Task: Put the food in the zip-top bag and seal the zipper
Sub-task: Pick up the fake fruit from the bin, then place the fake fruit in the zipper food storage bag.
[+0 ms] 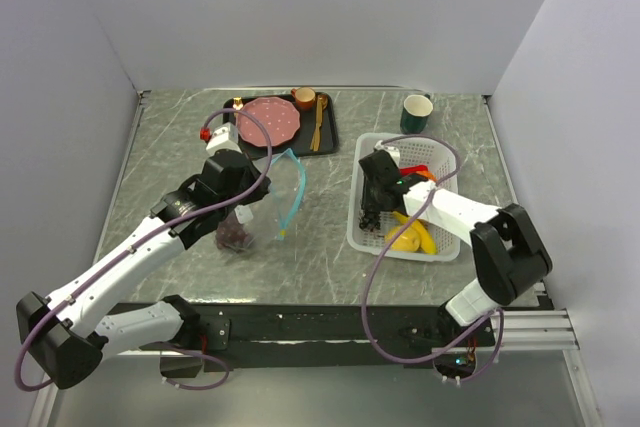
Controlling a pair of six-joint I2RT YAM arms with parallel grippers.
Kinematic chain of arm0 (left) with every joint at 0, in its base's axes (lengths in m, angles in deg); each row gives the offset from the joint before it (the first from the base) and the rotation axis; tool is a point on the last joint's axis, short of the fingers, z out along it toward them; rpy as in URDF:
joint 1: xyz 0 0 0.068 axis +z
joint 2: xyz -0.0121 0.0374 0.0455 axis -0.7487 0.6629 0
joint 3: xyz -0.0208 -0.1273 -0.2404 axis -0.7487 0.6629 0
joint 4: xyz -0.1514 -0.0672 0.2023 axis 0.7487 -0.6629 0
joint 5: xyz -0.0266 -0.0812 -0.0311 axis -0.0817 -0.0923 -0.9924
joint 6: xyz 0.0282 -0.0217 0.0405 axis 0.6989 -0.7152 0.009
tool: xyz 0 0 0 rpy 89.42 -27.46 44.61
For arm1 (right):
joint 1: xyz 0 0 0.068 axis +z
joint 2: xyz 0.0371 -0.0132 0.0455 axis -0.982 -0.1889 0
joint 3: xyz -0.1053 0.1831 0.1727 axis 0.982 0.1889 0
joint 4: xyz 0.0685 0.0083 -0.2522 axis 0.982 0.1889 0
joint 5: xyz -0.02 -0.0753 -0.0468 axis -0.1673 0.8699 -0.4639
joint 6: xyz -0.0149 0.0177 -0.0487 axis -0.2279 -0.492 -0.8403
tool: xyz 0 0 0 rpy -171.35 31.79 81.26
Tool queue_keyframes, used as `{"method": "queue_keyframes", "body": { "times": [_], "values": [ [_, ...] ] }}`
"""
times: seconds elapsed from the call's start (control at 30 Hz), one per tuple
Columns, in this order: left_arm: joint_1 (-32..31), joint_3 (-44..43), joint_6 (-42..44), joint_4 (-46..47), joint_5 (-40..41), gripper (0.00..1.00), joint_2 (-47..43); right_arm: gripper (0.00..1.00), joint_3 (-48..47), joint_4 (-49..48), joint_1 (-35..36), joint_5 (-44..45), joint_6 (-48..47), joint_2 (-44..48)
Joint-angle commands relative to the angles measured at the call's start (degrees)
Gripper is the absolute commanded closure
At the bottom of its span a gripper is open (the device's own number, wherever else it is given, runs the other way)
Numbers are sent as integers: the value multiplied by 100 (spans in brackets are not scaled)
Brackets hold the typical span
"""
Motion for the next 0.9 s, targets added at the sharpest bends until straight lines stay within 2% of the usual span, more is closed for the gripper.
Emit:
{"method": "queue_keyframes", "body": {
  "times": [0.0,0.13,0.43,0.67,0.87],
  "values": [
    [13,-7,-14,151,81,99,-123,68,-91,-135,-24,288,69,951],
    [5,-16,30,266,-15,99,-9,69,23,-179,-24,130,52,1706],
    [5,-43,-23,362,-86,99,158,69,58,-416,-24,-678,306,2559],
    [13,-33,-5,398,-209,99,202,69,260,-1188,2,-1759,736,2710],
    [5,10,-67,467,-323,99,167,69,296,-1848,151,-2261,1009,2491]
  ]
}}
